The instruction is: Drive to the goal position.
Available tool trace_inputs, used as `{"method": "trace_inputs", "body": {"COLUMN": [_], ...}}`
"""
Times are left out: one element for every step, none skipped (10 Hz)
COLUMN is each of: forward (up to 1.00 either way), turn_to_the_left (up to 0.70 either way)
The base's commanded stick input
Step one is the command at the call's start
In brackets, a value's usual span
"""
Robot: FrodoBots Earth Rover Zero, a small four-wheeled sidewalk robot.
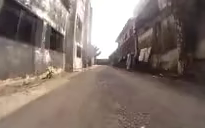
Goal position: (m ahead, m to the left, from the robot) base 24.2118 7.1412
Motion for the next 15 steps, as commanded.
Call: {"method": "trace_inputs", "body": {"forward": [1.00, 1.00, 1.00, 1.00, 1.00, 1.00, 1.00, 1.00, 1.00, 1.00, 1.00, 1.00, 1.00, 1.00, 1.00], "turn_to_the_left": [0.00, 0.00, 0.00, 0.00, 0.00, 0.00, 0.00, 0.00, 0.00, 0.00, 0.00, 0.00, 0.00, 0.00, 0.00]}}
